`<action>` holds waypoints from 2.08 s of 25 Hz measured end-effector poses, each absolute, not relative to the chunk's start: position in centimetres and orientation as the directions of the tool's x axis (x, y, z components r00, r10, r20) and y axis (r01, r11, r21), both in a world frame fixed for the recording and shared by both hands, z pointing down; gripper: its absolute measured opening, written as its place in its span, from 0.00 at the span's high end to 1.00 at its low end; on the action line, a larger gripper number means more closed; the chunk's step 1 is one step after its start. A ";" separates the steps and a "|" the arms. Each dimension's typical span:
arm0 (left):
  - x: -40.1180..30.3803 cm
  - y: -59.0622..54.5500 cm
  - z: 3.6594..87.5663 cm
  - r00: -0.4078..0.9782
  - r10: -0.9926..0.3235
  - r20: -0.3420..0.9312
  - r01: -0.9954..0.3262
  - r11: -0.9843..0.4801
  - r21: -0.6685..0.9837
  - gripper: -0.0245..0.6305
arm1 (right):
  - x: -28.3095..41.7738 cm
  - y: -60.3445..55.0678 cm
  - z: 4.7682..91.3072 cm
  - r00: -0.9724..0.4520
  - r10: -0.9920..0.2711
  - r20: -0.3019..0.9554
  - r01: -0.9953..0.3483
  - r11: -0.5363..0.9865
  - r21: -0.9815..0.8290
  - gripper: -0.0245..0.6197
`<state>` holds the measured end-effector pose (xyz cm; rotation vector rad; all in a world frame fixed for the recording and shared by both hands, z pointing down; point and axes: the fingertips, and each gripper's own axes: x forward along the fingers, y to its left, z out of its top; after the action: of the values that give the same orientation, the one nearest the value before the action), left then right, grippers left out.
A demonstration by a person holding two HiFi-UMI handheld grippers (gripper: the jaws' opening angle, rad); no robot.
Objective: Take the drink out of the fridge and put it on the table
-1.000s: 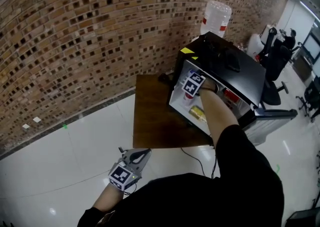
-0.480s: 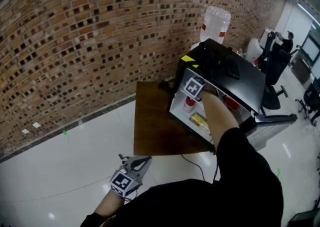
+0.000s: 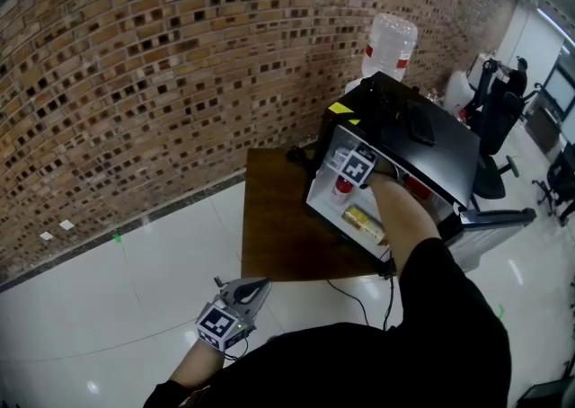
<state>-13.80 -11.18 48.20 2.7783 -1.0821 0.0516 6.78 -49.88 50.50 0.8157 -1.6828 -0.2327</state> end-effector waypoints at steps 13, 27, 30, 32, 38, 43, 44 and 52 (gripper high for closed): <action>-13.1 -12.8 47.4 0.764 -0.644 0.051 -0.642 -0.747 0.172 0.97 | 2.2 -40.2 41.4 -0.428 -0.747 0.508 -0.549 0.662 0.511 0.55; -12.6 -12.2 49.0 0.744 -0.662 0.090 -0.662 -0.712 0.234 0.97 | -1.5 -31.6 42.6 -0.785 -0.613 0.092 -0.611 0.790 0.054 0.55; -12.1 -12.1 49.5 0.739 -0.670 0.074 -0.664 -0.705 0.251 0.97 | -1.9 -31.2 45.9 -0.800 -0.597 0.057 -0.599 0.800 -0.023 0.55; -11.8 -12.0 50.0 0.737 -0.672 0.072 -0.665 -0.700 0.260 0.97 | -2.3 -30.9 48.4 -0.806 -0.589 0.058 -0.591 0.804 -0.060 0.55; -10.9 -11.3 53.6 0.738 -0.668 0.101 -0.663 -0.689 0.293 0.97 | -3.1 -30.4 57.4 -0.818 -0.562 0.118 -0.573 0.814 -0.094 0.55; -10.3 -10.7 56.5 0.745 -0.655 0.123 -0.657 -0.691 0.301 0.97 | -4.2 -30.4 63.7 -0.820 -0.549 0.163 -0.568 0.815 -0.113 0.55; -10.2 -10.5 57.2 0.745 -0.655 0.127 -0.658 -0.688 0.306 0.97 | -4.4 -30.3 64.9 -0.821 -0.544 0.172 -0.565 0.817 -0.114 0.55; -8.8 -9.5 59.6 0.747 -0.651 0.134 -0.650 -0.672 0.355 0.97 | -6.4 -30.2 69.0 -0.839 -0.509 0.193 -0.532 0.841 -0.100 0.55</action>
<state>-8.84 -9.51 59.56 2.5649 -0.9981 -0.0059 -6.44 -30.25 68.97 0.8145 -2.8602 0.2242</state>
